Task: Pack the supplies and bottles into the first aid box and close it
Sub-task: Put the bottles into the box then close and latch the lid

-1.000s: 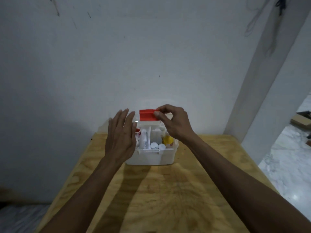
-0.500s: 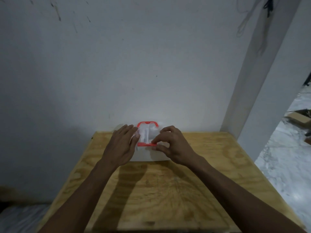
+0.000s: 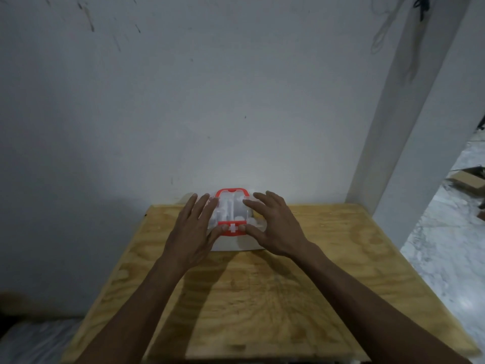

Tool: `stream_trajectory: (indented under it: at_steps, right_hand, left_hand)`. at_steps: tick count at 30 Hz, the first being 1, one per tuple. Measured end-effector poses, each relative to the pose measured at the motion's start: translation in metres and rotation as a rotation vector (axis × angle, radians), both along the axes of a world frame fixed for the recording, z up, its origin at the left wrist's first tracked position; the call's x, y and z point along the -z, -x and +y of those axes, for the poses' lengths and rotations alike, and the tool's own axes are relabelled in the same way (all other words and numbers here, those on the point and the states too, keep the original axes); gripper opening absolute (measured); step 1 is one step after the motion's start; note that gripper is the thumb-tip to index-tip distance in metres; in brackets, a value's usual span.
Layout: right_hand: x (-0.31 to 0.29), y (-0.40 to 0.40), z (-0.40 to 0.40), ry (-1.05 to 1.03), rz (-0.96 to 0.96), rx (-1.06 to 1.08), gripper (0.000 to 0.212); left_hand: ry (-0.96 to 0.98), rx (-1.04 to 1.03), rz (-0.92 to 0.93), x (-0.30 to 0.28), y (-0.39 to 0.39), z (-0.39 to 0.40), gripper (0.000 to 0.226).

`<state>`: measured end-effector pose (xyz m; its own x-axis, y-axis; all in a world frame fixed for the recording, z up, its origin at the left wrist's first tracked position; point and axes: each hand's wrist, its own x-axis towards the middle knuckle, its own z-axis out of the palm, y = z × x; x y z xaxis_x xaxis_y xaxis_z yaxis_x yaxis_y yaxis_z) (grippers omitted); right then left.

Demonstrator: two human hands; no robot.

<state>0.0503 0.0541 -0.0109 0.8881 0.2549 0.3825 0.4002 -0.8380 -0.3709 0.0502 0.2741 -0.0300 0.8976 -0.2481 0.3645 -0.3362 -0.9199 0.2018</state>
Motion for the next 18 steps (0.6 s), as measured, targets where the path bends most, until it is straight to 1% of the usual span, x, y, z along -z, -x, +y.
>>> stream_trajectory:
  at_steps: [2, 7, 10, 14, 16, 18]
  right_hand:
    - [0.010, -0.003, 0.000, -0.001, 0.028, 0.018, 0.070]
    - [0.028, -0.004, 0.005, -0.097, 0.042, 0.069, 0.082]
    - [0.038, -0.001, 0.008, -0.136, 0.023, 0.071, 0.083]
    - [0.040, -0.001, 0.009, -0.151, 0.034, 0.081, 0.078]
    - [0.039, 0.000, 0.009, -0.158, 0.041, 0.084, 0.076]
    - [0.037, 0.002, 0.010, -0.183, 0.043, 0.082, 0.077]
  left_hand:
    - [0.004, -0.002, 0.002, 0.003, -0.002, 0.001, 0.090]
    - [0.011, 0.014, -0.040, 0.007, -0.002, -0.001, 0.078]
    - [0.032, 0.005, -0.040, 0.011, -0.002, -0.002, 0.081]
    - [0.064, 0.002, -0.012, 0.012, -0.002, -0.001, 0.093]
    - [0.084, 0.020, -0.027, 0.011, -0.002, -0.002, 0.091]
    - [0.156, 0.036, -0.001, 0.011, -0.003, -0.001, 0.089]
